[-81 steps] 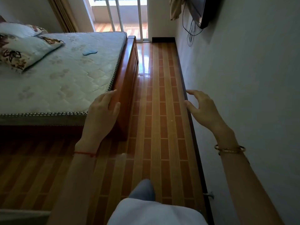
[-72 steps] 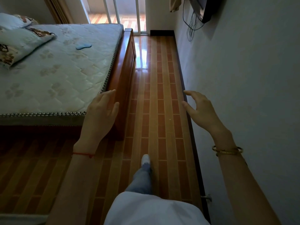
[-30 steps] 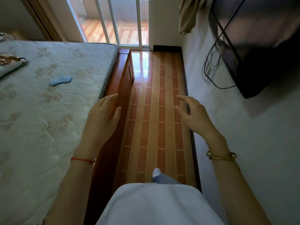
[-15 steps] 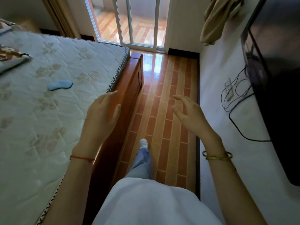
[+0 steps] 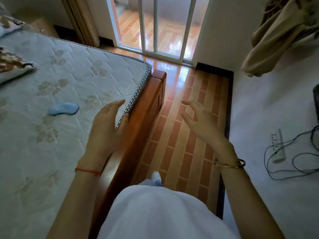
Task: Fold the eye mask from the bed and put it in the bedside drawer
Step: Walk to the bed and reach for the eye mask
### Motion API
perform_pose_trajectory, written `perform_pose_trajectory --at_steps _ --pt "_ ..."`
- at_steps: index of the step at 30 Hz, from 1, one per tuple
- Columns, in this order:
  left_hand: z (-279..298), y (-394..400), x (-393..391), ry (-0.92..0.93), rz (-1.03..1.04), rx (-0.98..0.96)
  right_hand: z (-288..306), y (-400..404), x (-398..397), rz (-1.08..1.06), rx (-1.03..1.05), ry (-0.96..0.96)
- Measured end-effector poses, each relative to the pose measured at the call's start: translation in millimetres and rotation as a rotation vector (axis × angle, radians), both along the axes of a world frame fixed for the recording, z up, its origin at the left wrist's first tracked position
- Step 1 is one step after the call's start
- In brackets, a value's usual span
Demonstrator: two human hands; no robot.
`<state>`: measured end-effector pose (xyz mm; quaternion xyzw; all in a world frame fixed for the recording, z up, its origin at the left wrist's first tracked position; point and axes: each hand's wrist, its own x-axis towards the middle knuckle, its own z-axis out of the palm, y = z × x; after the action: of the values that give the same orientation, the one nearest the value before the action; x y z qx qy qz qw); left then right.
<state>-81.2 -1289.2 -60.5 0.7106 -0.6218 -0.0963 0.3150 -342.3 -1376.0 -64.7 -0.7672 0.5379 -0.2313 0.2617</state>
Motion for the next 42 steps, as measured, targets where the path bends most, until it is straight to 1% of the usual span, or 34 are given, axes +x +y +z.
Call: perform_pose_trajectory --at_steps 2,5,11,21,26,33,37,42 --pt "2.0 -22.1 13.9 0.003 0.037 -0.002 3.7 -33.3 20.2 0.039 -0.02 0.006" --pt "4.2 -40.3 34.0 0.011 0.111 -0.022 5.2 -71.7 49.3 0.124 0.003 -0.004" --pt "1.6 -49.1 65.6 0.014 0.326 -0.002 -3.9 -129.3 111.2 0.357 0.033 0.002" --pt "-9.5 -65.6 80.6 0.046 0.723 0.042 -19.7 -215.3 208.8 0.777 0.042 0.027" --pt "-11.5 -86.3 79.7 0.056 0.877 0.033 -18.7 -255.8 250.4 0.961 0.018 0.05" --pt "-19.0 -96.8 76.7 0.09 1.055 0.052 -24.6 -281.1 294.5 1.114 0.049 0.064" --pt "-21.8 -94.3 84.1 0.12 1.1 0.065 -29.2 -282.1 316.0 1.149 0.055 0.074" --pt "-26.6 -88.3 105.8 0.093 1.11 0.078 -38.9 -275.1 341.6 1.156 0.071 0.08"
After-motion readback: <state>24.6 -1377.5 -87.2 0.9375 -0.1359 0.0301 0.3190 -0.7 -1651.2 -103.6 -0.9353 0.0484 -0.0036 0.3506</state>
